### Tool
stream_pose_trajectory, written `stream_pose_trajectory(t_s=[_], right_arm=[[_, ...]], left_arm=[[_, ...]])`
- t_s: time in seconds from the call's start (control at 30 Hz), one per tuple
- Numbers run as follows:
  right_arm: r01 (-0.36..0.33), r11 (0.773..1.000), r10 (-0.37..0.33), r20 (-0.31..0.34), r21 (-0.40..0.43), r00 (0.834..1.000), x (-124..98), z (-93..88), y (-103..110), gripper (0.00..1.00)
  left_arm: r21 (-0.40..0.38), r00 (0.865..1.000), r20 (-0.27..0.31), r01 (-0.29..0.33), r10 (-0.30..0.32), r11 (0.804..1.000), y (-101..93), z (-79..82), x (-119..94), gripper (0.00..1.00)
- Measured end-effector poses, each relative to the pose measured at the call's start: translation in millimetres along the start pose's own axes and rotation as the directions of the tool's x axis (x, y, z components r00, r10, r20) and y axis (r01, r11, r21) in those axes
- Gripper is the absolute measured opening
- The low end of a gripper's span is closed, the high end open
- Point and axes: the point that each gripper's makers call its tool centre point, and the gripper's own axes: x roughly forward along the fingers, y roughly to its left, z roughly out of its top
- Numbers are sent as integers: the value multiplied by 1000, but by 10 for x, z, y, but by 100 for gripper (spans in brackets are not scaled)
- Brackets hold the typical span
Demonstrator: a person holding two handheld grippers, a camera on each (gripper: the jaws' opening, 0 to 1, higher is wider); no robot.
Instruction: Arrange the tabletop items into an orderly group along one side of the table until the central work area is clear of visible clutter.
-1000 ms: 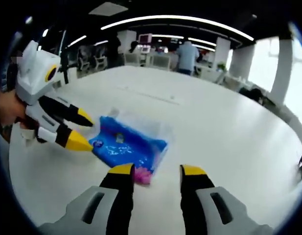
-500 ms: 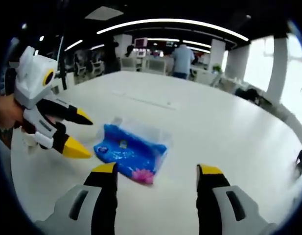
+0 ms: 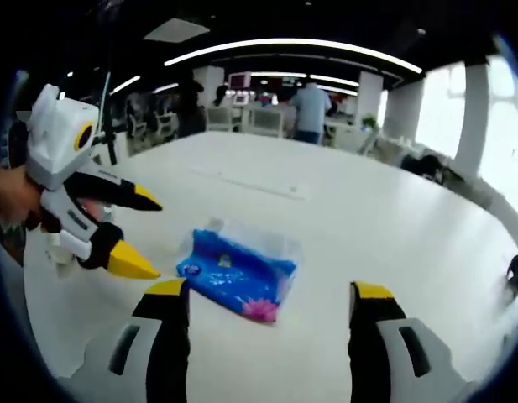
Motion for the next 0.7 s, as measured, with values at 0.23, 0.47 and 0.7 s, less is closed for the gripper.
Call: stream_pose_trajectory(t_s=[0.23, 0.47, 0.7], right_arm=[[3, 1000, -3, 0, -2, 1000, -52, 51, 71, 76], [2, 1000, -2, 11, -12, 1000, -79, 165, 203, 76], [-1, 1000, 2, 24, -24, 1000, -98, 272, 324, 76]], left_arm=[[3, 1000, 20, -1, 1, 1000, 33, 45, -123, 65], [3, 999, 38, -9, 9, 1000, 104, 62, -266, 65], [1, 998, 54, -22, 22, 1000, 212, 73, -408, 65]])
